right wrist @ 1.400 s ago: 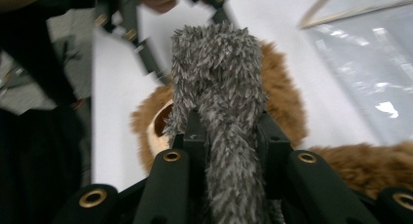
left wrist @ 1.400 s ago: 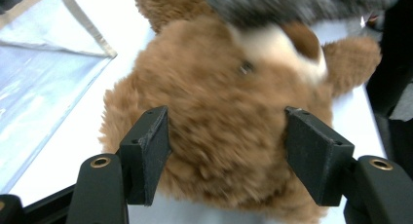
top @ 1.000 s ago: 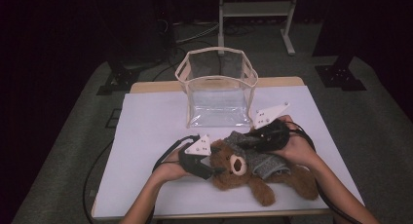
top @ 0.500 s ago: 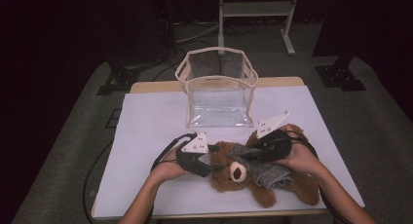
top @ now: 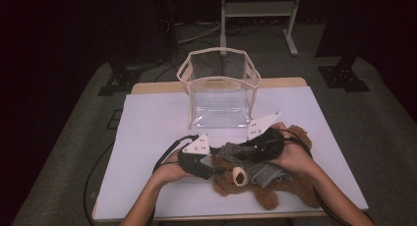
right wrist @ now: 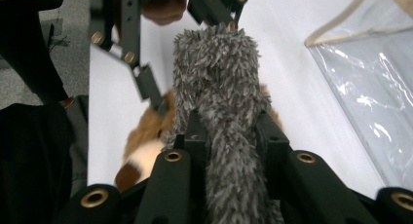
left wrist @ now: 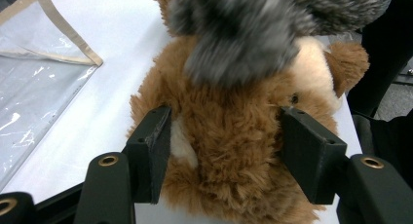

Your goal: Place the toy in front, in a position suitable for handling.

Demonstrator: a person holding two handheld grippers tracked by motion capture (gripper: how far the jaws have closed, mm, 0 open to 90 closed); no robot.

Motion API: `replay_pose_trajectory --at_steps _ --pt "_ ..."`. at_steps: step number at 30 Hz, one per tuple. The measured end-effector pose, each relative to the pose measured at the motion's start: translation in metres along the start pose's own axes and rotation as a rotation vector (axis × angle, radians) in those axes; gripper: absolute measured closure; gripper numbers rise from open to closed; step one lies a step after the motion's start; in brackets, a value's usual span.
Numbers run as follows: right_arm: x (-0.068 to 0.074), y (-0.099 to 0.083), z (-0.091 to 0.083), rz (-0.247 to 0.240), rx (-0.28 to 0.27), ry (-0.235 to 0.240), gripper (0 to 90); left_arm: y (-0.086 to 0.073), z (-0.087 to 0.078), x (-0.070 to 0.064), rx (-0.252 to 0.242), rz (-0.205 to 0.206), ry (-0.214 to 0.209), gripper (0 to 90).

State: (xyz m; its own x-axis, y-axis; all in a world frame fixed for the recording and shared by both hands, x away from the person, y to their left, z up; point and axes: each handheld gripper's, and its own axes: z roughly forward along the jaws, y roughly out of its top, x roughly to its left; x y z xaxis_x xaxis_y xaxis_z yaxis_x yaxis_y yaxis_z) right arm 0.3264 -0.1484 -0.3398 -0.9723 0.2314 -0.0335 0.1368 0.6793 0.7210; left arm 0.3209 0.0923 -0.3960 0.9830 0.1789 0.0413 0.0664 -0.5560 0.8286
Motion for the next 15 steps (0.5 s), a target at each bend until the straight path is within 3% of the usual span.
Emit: replay_pose_trajectory --at_steps 4,12,15 --pt "-0.006 -0.004 0.011 0.028 0.014 0.012 71.1 -0.002 -0.003 0.001 -0.003 0.003 0.002 38.4" --pt "-0.024 -0.028 -0.005 0.113 0.021 -0.002 71.2 -0.002 -0.008 0.002 -0.002 -0.005 -0.001 40.0" --pt "-0.024 -0.027 -0.004 0.108 0.013 -0.002 71.4 -0.002 -0.004 0.001 0.009 0.004 0.007 40.0"
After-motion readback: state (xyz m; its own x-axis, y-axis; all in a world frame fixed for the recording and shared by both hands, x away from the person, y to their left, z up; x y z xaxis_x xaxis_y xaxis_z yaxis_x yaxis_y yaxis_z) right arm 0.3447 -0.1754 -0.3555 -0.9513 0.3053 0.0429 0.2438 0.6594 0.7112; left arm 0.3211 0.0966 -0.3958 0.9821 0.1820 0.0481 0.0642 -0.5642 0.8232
